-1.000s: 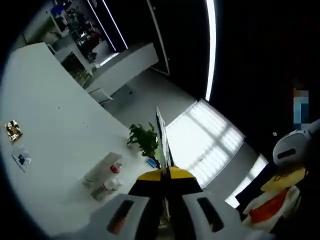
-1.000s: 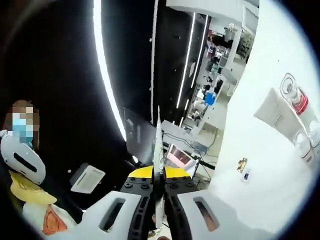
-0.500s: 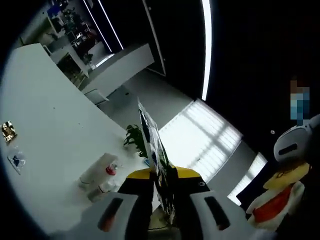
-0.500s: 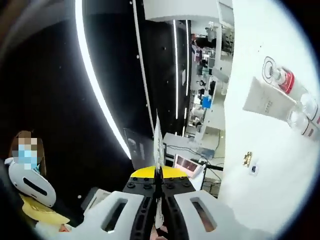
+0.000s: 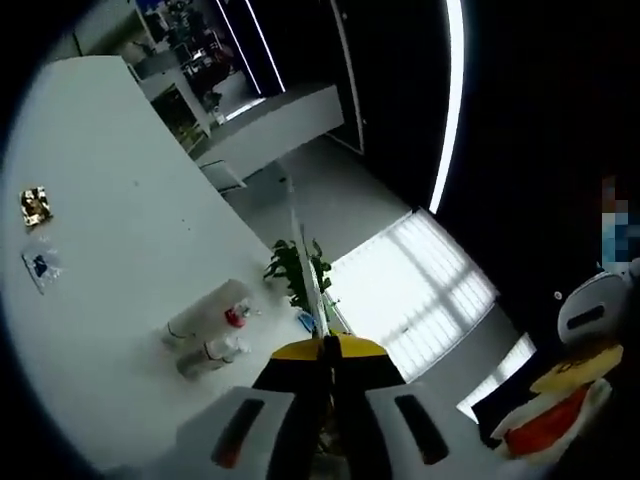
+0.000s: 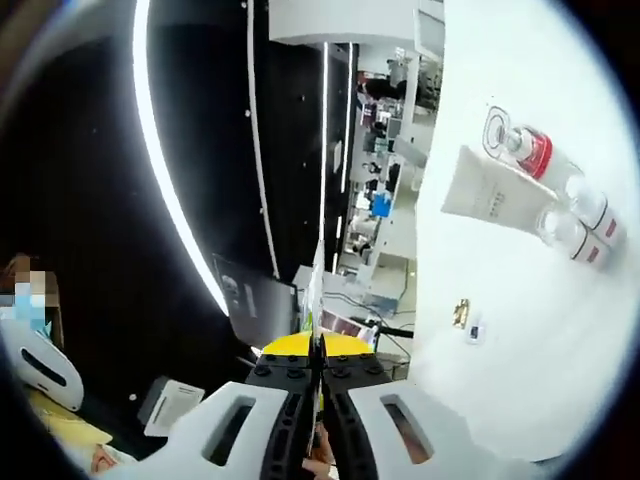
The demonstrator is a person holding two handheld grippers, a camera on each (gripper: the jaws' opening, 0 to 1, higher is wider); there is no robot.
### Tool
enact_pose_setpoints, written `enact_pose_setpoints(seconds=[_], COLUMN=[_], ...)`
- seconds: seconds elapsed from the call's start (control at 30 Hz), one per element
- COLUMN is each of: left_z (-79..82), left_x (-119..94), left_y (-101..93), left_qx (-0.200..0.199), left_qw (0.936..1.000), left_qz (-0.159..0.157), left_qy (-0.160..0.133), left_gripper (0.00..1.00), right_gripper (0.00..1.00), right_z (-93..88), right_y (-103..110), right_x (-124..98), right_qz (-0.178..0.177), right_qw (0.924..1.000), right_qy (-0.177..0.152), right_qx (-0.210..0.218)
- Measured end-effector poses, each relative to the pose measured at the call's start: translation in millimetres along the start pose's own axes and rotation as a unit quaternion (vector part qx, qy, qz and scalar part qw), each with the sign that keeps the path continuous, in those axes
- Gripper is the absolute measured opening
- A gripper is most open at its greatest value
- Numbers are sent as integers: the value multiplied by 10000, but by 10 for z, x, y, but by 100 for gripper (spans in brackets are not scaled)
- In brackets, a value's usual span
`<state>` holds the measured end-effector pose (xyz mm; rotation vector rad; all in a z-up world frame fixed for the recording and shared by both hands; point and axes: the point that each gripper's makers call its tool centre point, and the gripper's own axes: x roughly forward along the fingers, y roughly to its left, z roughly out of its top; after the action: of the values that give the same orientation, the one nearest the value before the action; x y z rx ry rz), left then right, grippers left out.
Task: Arrange the skincare products in the storage area until every visible bottle or jar stands upright without overlapping.
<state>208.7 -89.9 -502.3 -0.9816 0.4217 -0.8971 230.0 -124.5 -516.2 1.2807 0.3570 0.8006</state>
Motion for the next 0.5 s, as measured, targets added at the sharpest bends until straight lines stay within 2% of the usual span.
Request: enact_pose_setpoints(seconds=[0.27,0.5], left_z=[-36,-96], left_x=[22,43], left_y=[70,139], left_qx=[23,-57], left_qw=[10000,9999], left_qz=[62,94], left_qy=[47,80], left_gripper=[0,0], right_gripper=[1,5], right_z=[33,48], right_y=[-23,-117], right_x=[-27,-95], right_qz=[-75,-189], right_qw=[9999,9981], right_qy=[-16,-12], right_qx=[-154,-585])
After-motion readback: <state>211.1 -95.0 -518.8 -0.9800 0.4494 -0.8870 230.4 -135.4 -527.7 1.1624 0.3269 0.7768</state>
